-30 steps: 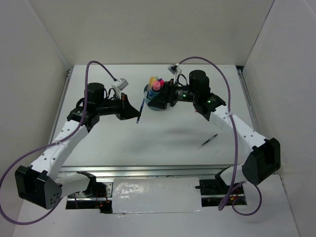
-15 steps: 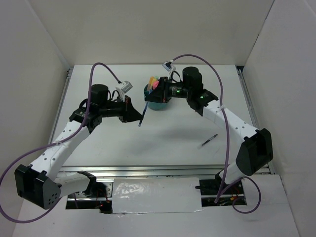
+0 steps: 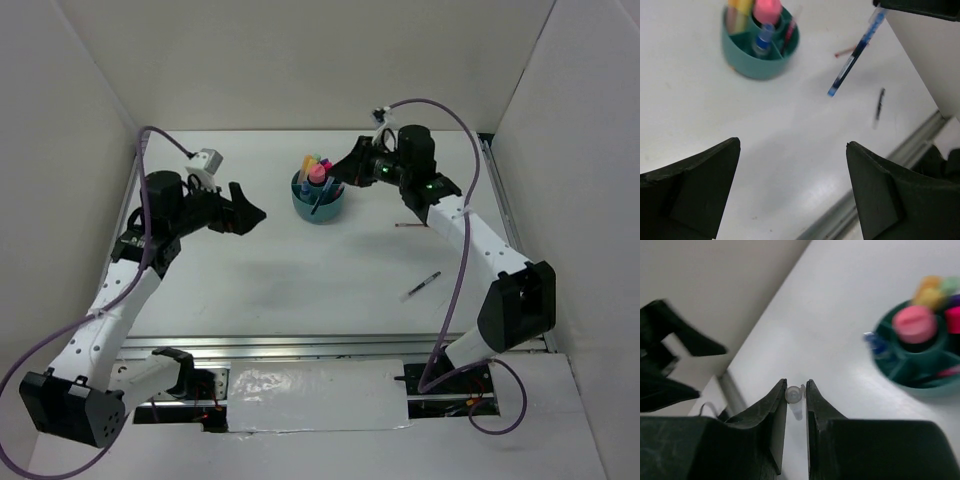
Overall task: Sort the stationery into containers
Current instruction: Place the stationery into the container
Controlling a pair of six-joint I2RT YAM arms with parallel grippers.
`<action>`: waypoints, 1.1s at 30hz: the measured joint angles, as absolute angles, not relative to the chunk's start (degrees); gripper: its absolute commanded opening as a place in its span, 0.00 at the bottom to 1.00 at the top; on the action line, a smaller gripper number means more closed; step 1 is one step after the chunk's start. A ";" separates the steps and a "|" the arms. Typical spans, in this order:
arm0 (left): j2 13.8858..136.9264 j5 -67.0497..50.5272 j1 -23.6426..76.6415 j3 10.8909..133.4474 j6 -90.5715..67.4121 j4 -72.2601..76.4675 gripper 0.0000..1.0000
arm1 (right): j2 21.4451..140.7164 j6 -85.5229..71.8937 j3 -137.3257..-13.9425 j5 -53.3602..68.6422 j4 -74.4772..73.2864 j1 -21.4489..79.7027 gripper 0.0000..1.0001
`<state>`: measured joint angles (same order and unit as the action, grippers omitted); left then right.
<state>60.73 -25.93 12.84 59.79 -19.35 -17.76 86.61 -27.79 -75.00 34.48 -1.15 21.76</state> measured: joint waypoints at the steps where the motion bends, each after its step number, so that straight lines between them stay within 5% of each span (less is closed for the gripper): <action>1: 60.20 -25.06 11.81 59.79 -19.42 -17.26 0.99 | 86.63 -27.24 -75.00 32.60 -1.19 20.84 0.00; 12: 66.67 -27.97 3.09 59.72 -21.67 -16.53 0.99 | 95.00 -20.01 -80.01 6.42 0.93 19.46 0.00; 24: 66.57 -28.18 0.97 59.75 -21.67 -16.21 0.99 | 100.92 -17.43 -80.75 2.81 1.45 20.29 0.00; 29: 66.54 -28.21 0.86 59.72 -21.63 -16.25 0.99 | 103.59 -17.45 -82.08 3.62 1.67 20.62 0.30; 30: 66.50 -28.21 0.82 59.72 -21.58 -16.27 0.99 | 104.03 -17.50 -82.21 3.92 1.63 20.73 0.49; 33: 66.08 -28.21 0.60 59.59 -21.34 -16.36 0.99 | 104.40 -17.69 -82.39 4.58 1.17 20.86 0.70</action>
